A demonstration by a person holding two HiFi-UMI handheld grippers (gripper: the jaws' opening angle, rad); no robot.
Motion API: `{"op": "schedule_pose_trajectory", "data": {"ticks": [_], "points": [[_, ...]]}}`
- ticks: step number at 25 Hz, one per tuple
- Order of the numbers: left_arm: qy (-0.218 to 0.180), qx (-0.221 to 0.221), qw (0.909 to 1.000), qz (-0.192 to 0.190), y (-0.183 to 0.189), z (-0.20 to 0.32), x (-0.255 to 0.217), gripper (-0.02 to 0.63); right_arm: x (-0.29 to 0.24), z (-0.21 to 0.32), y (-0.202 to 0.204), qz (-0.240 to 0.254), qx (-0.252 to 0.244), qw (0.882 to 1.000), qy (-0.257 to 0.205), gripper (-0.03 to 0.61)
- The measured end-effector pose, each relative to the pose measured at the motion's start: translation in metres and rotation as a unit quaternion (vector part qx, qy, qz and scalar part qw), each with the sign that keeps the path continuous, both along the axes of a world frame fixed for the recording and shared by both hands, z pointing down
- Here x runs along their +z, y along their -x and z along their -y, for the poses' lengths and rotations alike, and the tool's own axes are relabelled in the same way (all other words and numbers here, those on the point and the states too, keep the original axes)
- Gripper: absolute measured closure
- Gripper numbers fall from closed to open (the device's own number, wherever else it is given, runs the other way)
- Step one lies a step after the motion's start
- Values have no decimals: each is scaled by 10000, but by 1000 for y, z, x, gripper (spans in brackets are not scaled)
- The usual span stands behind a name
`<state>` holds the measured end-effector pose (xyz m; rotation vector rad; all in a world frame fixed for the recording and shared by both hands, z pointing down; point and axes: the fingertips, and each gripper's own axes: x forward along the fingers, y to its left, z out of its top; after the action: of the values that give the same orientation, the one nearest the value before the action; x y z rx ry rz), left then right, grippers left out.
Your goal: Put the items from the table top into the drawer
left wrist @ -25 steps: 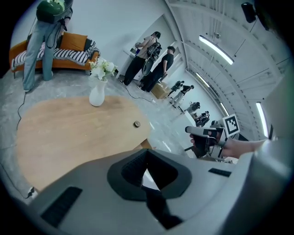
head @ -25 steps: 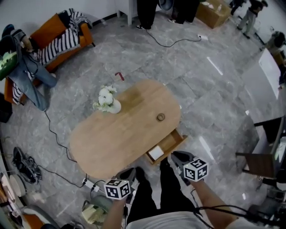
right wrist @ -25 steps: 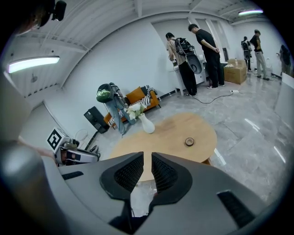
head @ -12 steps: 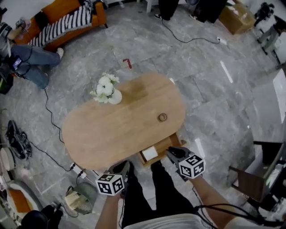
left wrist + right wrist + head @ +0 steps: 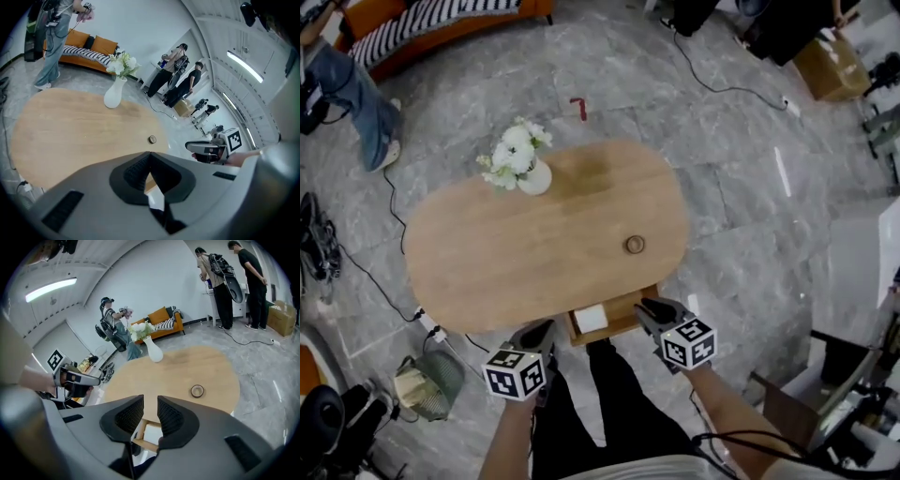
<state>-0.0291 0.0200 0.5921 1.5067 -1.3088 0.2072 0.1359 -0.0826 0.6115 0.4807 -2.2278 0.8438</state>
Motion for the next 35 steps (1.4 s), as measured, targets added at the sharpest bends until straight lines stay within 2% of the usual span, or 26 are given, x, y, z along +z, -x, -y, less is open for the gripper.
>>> {"op": "schedule_pose_trajectory", "data": {"ticks": [6, 16, 21, 29, 35], "points": [[41, -214, 9998, -49, -16, 9, 22, 612, 33, 24, -3, -268, -571, 9979, -175, 462], [178, -380, 9991, -54, -30, 15, 60, 612, 90, 55, -2, -594, -1134, 9914, -266, 451], [241, -243, 9993, 122, -36, 17, 76, 612, 119, 64, -3, -870, -1440, 9852, -337, 447], [266, -256, 9993, 7, -46, 27, 94, 612, 151, 81, 2, -1234, -1761, 9755, -461, 441], [327, -243, 9992, 44, -48, 28, 104, 612, 187, 93, 0, -1688, -1948, 9644, -587, 442]]}}
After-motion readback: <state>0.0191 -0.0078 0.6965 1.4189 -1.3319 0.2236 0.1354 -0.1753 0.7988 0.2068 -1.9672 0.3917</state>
